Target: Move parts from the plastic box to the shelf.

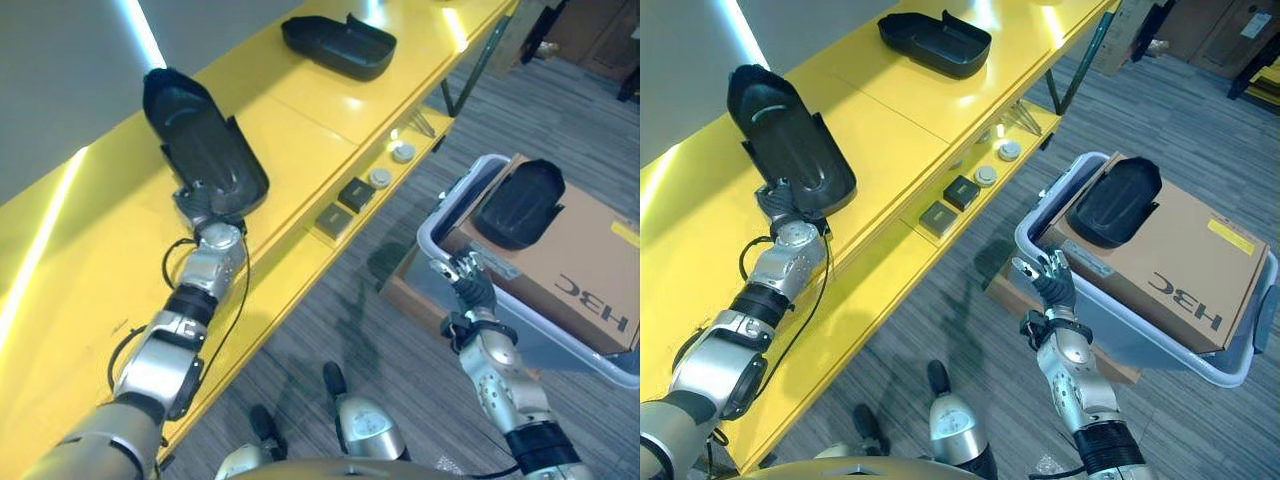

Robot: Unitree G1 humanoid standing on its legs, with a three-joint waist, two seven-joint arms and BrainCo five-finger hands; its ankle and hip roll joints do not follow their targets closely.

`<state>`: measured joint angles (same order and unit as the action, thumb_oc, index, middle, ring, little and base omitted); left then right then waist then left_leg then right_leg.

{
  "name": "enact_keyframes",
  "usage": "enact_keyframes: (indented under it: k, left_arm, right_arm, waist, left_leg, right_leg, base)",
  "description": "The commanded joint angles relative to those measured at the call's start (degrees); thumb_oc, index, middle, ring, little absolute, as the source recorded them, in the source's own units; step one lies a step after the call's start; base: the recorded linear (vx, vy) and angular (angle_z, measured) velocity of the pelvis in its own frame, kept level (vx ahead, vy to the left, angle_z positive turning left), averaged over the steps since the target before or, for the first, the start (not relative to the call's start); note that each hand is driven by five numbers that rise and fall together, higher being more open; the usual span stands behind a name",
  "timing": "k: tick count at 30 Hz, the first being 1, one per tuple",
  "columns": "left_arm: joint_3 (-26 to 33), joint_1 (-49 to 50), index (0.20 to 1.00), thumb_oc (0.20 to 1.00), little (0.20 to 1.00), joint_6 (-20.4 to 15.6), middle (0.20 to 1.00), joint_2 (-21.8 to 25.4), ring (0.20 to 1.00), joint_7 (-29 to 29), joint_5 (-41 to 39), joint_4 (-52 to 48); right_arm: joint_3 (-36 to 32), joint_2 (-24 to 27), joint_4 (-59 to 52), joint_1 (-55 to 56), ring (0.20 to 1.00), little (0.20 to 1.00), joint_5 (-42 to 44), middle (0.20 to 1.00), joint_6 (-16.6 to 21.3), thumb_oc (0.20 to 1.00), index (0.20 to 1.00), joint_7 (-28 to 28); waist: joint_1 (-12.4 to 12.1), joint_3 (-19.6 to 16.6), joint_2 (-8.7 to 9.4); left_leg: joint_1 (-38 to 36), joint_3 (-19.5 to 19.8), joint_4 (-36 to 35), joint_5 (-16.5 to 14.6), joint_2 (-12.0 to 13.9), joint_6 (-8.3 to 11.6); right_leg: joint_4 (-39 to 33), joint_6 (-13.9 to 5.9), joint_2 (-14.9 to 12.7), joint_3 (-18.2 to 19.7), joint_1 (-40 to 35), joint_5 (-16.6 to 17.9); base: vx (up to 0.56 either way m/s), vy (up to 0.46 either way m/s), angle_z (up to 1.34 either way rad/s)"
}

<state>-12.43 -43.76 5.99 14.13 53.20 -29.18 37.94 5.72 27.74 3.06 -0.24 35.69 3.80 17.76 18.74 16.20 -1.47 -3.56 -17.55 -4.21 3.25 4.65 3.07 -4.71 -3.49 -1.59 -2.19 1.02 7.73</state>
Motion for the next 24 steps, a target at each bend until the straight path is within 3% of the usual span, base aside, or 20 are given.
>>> enact_keyframes:
  k: [1,6,7,8,24]
  left_arm:
    - [1.33,-1.06,0.2,0.2,0.2,-1.66,0.2,1.01,0.2,1.42,-4.97,4.92]
    - [2.86,0.63,0.2,0.2,0.2,-4.07,0.2,-1.0,0.2,0.52,-9.6,7.06]
    - [2.95,1.01,0.89,0.89,0.89,-4.5,0.89,-1.66,0.89,0.2,-10.52,7.51]
    - [2.95,1.06,1.0,1.0,1.0,-4.58,1.0,-1.77,1.0,0.08,-10.65,7.56]
    - [1.5,3.48,1.0,1.0,1.0,-8.94,1.0,-5.5,1.0,-0.54,-14.77,6.51]
  right_arm:
    - [0.69,3.4,-4.23,0.39,1.0,1.0,0.06,1.0,3.91,1.0,1.0,-0.36]
    - [0.97,3.45,-3.82,0.31,1.0,1.0,-0.15,1.0,4.09,1.0,1.0,-0.09]
    - [1.03,3.43,-3.86,0.21,1.0,1.0,0.15,1.0,4.07,1.0,1.0,0.17]
    - [1.03,3.44,-3.89,0.21,1.0,1.0,0.16,1.0,4.06,1.0,1.0,0.22]
    - [1.51,3.03,-4.35,0.22,1.0,1.0,0.35,1.0,4.2,1.0,1.0,1.56]
  waist:
    - [-0.5,-3.23,1.45]
    - [-0.5,-3.53,1.81]
    - [-0.51,-3.52,1.91]
    - [-0.51,-3.52,1.92]
    - [-0.89,-3.29,2.54]
  left_leg:
    - [5.49,-2.11,7.44,0.53,4.9,1.54]
    - [5.58,-2.2,8.29,0.42,5.15,1.52]
    - [5.63,-2.13,8.43,0.41,5.22,1.52]
    - [5.63,-2.11,8.44,0.42,5.23,1.53]
    - [5.62,-2.02,9.07,0.51,5.61,1.59]
  right_leg:
    - [5.6,-2.43,-1.98,-1.99,0.87,-6.42]
    - [5.54,-2.21,-2.1,-2.25,0.3,-6.47]
    - [5.55,-2.18,-2.09,-2.3,0.27,-6.48]
    - [5.55,-2.18,-2.09,-2.31,0.27,-6.47]
    - [4.85,-1.97,-1.95,-2.84,-0.87,-6.31]
  base:
    - [0.0,0.0,0.0]
    - [0.01,-0.002,0.0]
    - [0.0,0.0,0.0]
    - [0.0,0.0,0.0]
    - [0.0,0.0,0.0]
